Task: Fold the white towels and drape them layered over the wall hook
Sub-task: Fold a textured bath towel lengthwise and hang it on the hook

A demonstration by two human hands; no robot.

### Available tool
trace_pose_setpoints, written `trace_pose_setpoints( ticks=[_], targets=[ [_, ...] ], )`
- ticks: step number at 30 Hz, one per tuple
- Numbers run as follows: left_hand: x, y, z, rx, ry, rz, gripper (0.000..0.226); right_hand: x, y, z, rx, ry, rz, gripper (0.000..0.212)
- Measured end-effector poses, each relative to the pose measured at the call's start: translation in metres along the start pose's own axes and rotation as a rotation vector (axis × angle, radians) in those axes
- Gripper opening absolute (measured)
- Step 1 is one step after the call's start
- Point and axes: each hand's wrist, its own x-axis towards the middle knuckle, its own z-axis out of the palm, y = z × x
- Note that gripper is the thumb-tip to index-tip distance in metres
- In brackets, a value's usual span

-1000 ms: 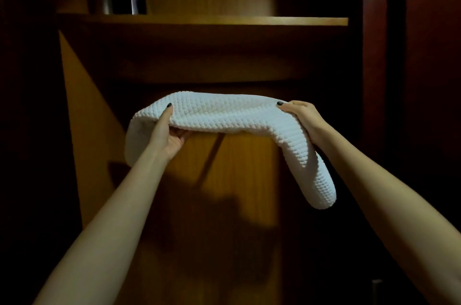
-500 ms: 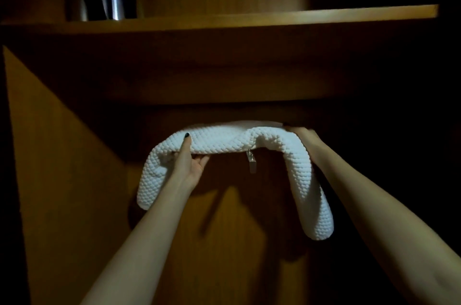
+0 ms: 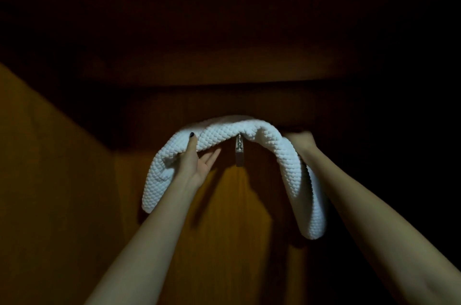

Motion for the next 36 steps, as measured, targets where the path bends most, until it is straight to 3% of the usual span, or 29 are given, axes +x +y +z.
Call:
trace_pose_setpoints(
  ticks=[2, 4, 8, 10, 14, 17, 19, 21, 23, 25, 28, 36],
  targets=[
    [-0.004, -0.007, -0.010, -0.019, 0.009, -0.040, 0.075, -0.006, 0.011, 0.001, 0.123, -0.016, -0.021, 0.011],
    [-0.006, -0.013, -0.021, 0.030, -0.011, -0.071, 0.074, -0.013, 0.020, -0.002, 0.070, -0.090, -0.078, 0.018],
    [-0.024, -0.017, -0.039, 0.476, -0.117, -0.033, 0.049, -0.029, 0.016, -0.005, 0.070, -0.059, -0.148, 0.021],
    [-0.033, -0.018, -0.050, 0.755, -0.077, 0.121, 0.035, -0.038, 0.008, -0.008, 0.123, -0.028, -0.205, 0.018],
    [-0.039, -0.015, -0.068, 1.116, -0.007, 0.672, 0.006, -0.068, 0.002, -0.010, 0.110, -0.046, -0.372, 0.017],
    [-0.029, -0.014, -0.059, 1.361, -0.087, 0.889, 0.035, -0.090, 0.014, 0.001, -0.080, -0.137, -0.405, 0.039],
    [-0.020, -0.016, -0.046, 1.494, -0.228, 0.829, 0.056, -0.101, 0.023, 0.012, -0.243, -0.168, -0.433, 0.054],
    [-0.011, -0.017, -0.037, 1.613, -0.319, 0.763, 0.073, -0.108, 0.032, 0.022, -0.347, -0.146, -0.482, 0.047],
    [-0.003, -0.014, -0.033, 1.731, -0.327, 0.790, 0.083, -0.108, 0.035, 0.025, -0.445, -0.032, -0.522, 0.026],
    [0.001, -0.011, -0.033, 1.814, -0.300, 0.867, 0.087, -0.102, 0.033, 0.020, -0.468, 0.072, -0.581, 0.015],
    [0.000, -0.010, -0.042, 1.898, -0.222, 0.981, 0.087, -0.091, 0.023, 0.014, -0.468, 0.113, -0.635, 0.019],
    [-0.006, -0.022, -0.067, 1.829, -0.127, 1.113, 0.073, -0.081, 0.011, 0.023, -0.374, 0.183, -0.704, 0.029]
  ],
)
